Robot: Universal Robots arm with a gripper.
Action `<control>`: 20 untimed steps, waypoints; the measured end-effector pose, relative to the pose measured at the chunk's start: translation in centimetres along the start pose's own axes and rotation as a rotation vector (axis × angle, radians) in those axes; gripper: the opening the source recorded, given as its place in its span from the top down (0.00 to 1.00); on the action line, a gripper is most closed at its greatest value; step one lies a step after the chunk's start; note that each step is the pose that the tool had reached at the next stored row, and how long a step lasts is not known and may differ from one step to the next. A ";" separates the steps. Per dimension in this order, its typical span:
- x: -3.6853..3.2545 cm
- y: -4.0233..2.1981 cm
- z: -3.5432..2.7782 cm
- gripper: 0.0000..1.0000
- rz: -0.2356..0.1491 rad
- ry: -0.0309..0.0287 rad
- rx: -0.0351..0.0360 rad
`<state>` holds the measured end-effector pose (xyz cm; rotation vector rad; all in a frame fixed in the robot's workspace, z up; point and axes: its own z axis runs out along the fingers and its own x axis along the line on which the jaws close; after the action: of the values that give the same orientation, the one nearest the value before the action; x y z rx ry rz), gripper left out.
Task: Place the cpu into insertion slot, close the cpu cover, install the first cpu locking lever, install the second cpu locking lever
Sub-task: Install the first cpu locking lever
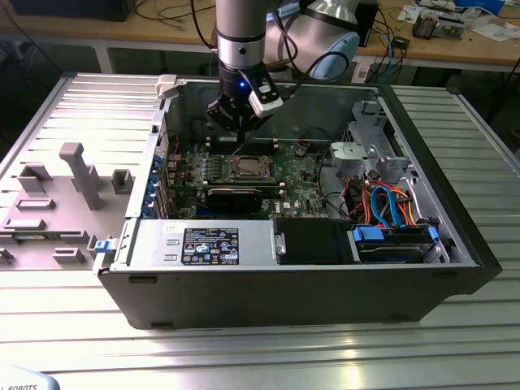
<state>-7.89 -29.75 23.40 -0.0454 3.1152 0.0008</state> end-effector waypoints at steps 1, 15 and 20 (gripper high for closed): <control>-0.08 0.02 0.01 0.89 0.000 0.0000 0.0000; -0.93 0.48 0.42 0.89 -0.002 -0.0001 -0.0011; -1.39 0.51 0.57 0.89 -0.002 -0.0001 -0.0011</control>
<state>-6.50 -29.20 22.87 -0.0484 3.1151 0.0025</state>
